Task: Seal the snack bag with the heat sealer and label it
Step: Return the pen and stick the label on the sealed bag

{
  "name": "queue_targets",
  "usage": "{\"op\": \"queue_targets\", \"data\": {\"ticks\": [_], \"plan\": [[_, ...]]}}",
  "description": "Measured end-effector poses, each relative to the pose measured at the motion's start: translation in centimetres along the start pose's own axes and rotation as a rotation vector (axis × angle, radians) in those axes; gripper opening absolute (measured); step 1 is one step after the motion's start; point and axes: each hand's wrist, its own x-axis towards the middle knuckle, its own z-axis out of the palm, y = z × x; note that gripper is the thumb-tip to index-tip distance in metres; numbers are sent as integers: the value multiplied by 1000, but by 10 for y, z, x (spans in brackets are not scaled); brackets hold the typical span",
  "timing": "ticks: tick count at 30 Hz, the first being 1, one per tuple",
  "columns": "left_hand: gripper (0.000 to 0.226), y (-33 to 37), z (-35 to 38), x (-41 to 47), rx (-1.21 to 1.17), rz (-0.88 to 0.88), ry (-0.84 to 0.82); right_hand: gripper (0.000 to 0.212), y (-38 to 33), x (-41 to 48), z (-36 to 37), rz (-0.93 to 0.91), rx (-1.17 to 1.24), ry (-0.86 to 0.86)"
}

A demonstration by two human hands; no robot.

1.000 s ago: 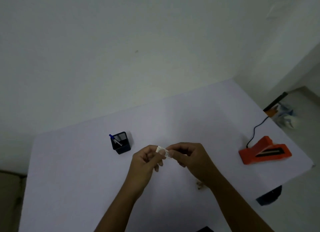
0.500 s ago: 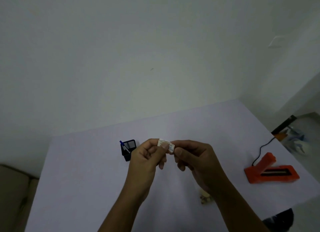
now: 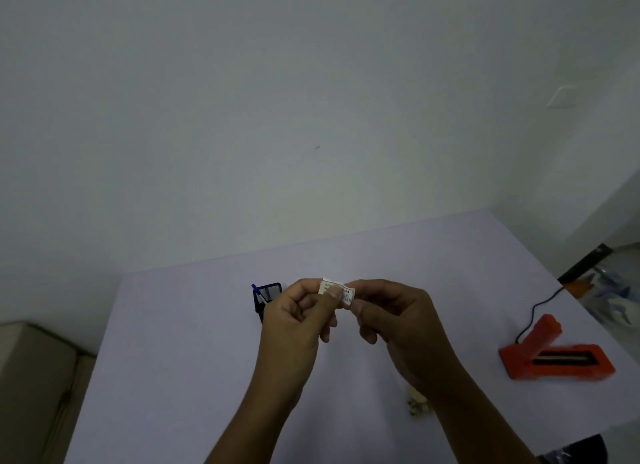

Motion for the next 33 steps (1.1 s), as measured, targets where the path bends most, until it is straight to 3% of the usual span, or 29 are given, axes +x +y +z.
{"op": "queue_targets", "data": {"ticks": [5,8,11,14,17,20,24,33], "plan": [[40,-2,-1,0,115,86,187,27,1,7,6,28,7,31],[31,-7,-5,3,306,240,244,26,4,8,6,59,19,44],[20,-12,-5,4,395,309,149,10,7,9,3,85,12,48],[21,-15,-2,2,366,251,61,12,11,10,0,109,34,29],[16,-22,-3,5,368,211,61,9,20,12,-1,138,20,12],[15,-34,-10,12,305,120,99,19,40,15,-6,215,85,38],[16,-57,-26,16,286,9,231,23,98,19,-18,415,194,135],[17,-153,-57,4,407,-329,322,11,303,-41,-37,997,-185,164]]}}
